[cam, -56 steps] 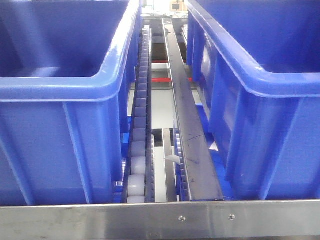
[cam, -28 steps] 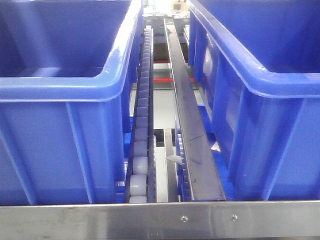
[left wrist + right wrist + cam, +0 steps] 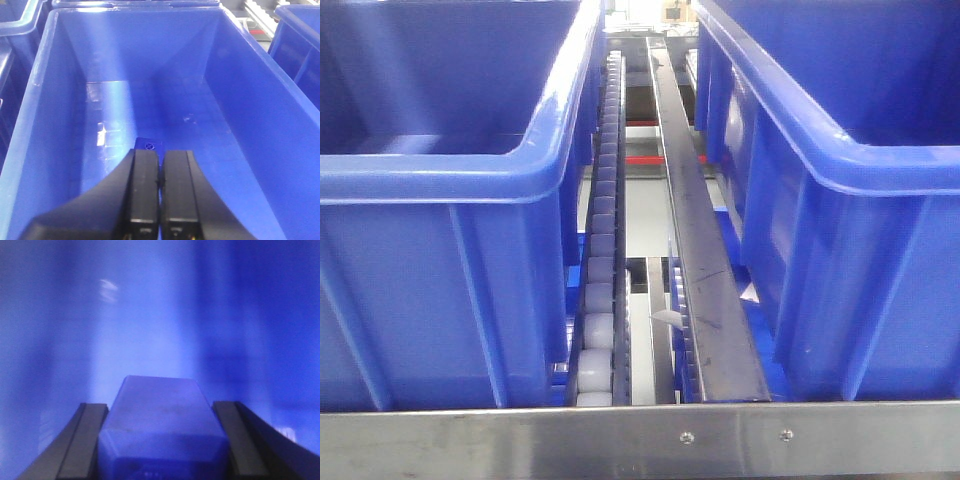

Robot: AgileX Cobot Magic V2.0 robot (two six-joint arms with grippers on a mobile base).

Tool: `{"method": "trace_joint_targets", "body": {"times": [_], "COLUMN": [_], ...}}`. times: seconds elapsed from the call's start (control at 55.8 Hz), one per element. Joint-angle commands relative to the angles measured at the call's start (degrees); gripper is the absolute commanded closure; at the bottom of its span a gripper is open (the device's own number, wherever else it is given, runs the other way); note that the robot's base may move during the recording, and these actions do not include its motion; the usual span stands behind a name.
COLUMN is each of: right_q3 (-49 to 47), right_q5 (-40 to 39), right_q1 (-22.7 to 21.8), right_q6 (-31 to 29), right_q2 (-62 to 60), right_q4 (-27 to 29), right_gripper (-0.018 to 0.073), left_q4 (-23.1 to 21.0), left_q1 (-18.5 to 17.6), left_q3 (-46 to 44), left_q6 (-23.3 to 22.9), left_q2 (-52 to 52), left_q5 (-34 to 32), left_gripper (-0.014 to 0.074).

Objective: Pick and sort blue part to right shelf
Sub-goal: 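Lower the right gripper into its bin and open it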

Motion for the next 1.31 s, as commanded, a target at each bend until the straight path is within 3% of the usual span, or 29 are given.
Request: {"method": "trace_joint_targets", "body": {"times": [0.0,0.125,0.287,0.519,0.591,0.752,0.806,1.057,1.289], "right_q3": [-4.4,-7.8,-10.1,-10.3,-10.3,-10.3,-10.3,-8.5,6.1], "right_q5": [-3.6,-4.5,-4.9,-5.6,-5.7,-5.1,-4.7,-5.5,-16.0], "right_q1": [-0.7,-0.7,-0.7,-0.7,-0.7,-0.7,-0.7,-0.7,-0.7], "right_q6": [-1.9,-5.3,-5.5,-5.5,-5.5,-5.5,-5.5,-5.5,-5.9], "right_q2": [5.2,14.3,23.0,27.4,27.4,27.2,26.8,19.2,1.0], "right_q4": [-0.7,-0.7,-0.7,-0.7,-0.7,-0.7,-0.7,-1.1,-1.1], "right_gripper": [0.0323,0.0323,0.0323,0.0314,0.025,-0.0017,-0.0071,-0.0056,-0.0056], "left_q4": [-1.1,-2.0,-2.0,-2.2,-2.2,-2.2,-2.2,-2.2,-2.2], "left_q1": [-0.4,-0.4,-0.4,-0.4,-0.4,-0.4,-0.4,-0.4,-0.4], "left_q3": [-1.5,-1.5,-1.5,-1.5,-1.5,-1.5,-1.5,-1.5,-1.5], "left_q6": [0.1,0.1,0.1,0.1,0.1,0.1,0.1,0.1,0.1], "left_q2": [0.2,0.2,0.2,0.2,0.2,0.2,0.2,0.2,0.2], "left_q5": [-4.1,-4.1,-4.1,-4.1,-4.1,-4.1,-4.1,-4.1,-4.1], "left_gripper": [0.047,0.047,0.047,0.047,0.047,0.047,0.047,0.047,0.047]}}
